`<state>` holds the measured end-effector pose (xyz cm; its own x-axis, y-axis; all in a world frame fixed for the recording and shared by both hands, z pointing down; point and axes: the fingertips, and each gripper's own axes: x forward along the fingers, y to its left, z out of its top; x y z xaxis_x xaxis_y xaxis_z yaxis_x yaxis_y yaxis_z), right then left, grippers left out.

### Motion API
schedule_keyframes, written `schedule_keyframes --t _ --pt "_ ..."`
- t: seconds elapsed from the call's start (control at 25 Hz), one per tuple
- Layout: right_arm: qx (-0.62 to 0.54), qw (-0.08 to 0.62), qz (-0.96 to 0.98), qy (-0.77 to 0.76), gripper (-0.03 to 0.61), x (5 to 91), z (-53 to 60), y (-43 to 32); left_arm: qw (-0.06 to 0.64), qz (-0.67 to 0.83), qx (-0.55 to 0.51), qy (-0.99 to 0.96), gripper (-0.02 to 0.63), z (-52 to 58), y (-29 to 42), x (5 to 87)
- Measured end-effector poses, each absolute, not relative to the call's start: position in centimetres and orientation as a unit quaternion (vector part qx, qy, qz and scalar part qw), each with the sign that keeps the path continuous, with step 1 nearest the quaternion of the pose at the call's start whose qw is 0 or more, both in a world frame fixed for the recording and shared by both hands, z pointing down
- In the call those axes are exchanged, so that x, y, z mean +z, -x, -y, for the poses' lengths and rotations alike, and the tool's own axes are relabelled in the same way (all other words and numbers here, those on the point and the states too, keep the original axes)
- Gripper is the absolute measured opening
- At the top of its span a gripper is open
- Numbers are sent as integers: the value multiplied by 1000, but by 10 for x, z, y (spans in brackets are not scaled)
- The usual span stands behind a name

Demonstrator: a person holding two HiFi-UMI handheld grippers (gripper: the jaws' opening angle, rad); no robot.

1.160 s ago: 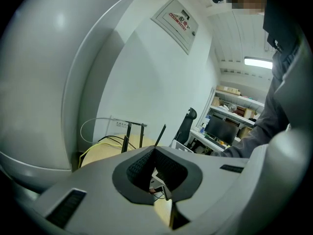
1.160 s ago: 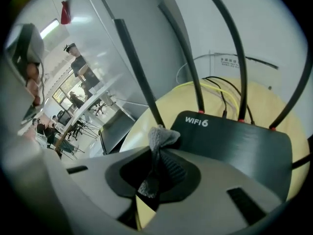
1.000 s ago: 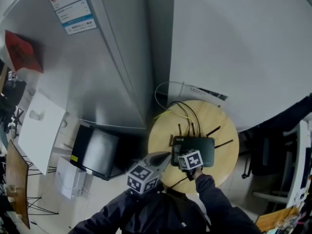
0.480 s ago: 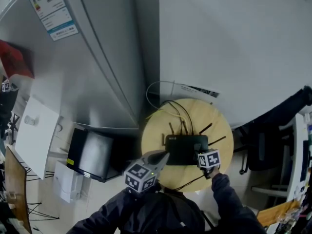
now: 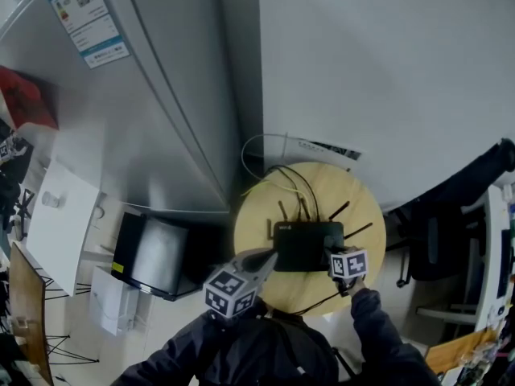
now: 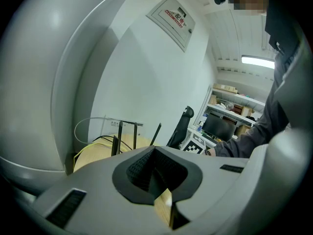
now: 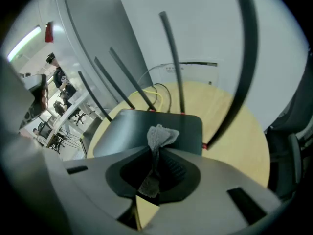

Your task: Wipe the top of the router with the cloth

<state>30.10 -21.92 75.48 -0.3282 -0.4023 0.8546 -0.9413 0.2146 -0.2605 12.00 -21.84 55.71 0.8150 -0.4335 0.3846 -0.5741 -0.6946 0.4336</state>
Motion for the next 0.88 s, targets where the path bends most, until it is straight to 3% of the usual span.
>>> schedule_keyframes --t 0.44,0.88 --pt "394 333 778 -358 71 747 206 -127 279 287 123 -908 0 217 -111 556" --pt "401 349 755 -383 71 760 187 -181 279 281 125 -910 0 219 -113 557"
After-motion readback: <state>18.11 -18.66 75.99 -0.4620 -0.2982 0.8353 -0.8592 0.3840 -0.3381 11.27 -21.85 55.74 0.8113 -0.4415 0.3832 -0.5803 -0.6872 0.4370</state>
